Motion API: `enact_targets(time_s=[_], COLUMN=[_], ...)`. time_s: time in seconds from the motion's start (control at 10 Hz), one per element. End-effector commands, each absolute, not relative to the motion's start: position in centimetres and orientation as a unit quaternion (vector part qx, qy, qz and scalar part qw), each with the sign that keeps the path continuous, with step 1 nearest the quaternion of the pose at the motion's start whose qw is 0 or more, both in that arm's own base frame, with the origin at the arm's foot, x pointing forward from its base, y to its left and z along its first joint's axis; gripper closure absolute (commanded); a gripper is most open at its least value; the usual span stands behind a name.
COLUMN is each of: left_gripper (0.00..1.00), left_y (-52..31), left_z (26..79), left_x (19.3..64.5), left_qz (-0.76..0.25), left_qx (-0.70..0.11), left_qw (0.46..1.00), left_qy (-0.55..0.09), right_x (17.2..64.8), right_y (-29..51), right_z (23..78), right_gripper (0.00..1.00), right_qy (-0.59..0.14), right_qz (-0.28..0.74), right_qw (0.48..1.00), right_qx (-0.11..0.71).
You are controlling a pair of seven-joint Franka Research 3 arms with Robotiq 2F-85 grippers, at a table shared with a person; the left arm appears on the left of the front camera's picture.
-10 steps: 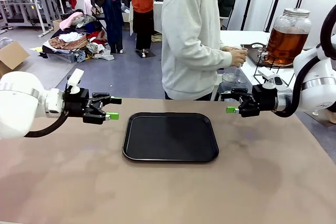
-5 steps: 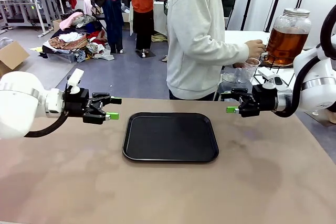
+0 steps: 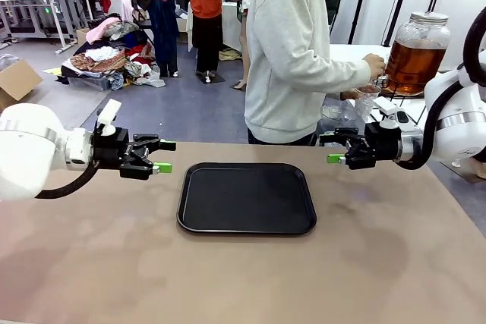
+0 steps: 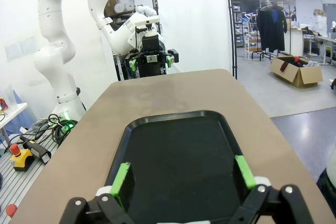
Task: Pour the drink into the iced cup.
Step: Open the gripper to release the iced cup you were holding.
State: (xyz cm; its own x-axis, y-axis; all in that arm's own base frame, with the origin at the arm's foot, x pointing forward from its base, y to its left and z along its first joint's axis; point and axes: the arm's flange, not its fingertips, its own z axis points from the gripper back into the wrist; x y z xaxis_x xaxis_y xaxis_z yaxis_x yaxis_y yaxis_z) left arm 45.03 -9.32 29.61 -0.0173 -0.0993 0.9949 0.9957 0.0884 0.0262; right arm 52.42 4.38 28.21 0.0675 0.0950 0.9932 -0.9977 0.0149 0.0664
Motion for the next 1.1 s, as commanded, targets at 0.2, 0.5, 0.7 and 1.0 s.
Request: enact_targets(time_s=[0.2, 0.5, 0.7, 1.0], left_gripper=[0.00, 0.00, 0.00, 0.00], left_y=[-9.29, -9.29, -9.29, -9.29], left_z=[29.73, 29.73, 29.73, 29.73], left_x=[44.98, 44.98, 44.98, 44.98], left_qz=[-0.508, -0.508, -0.508, -0.508], left_qx=[-0.445, -0.445, -0.445, -0.445], left_qw=[0.538, 0.538, 0.538, 0.538], left_qy=[-0.504, -0.504, -0.504, -0.504], right_x=[52.65, 52.65, 52.65, 52.65], right_y=[4.36, 4.36, 4.36, 4.36], right_z=[28.51, 28.51, 28.51, 28.51], right_gripper=[0.00, 0.00, 0.00, 0.00], right_qy=[-0.461, -0.461, -0.461, -0.461], right_qz=[0.503, 0.503, 0.503, 0.503], right_qw=[0.545, 0.545, 0.545, 0.545], right_qx=[0.487, 0.487, 0.487, 0.487])
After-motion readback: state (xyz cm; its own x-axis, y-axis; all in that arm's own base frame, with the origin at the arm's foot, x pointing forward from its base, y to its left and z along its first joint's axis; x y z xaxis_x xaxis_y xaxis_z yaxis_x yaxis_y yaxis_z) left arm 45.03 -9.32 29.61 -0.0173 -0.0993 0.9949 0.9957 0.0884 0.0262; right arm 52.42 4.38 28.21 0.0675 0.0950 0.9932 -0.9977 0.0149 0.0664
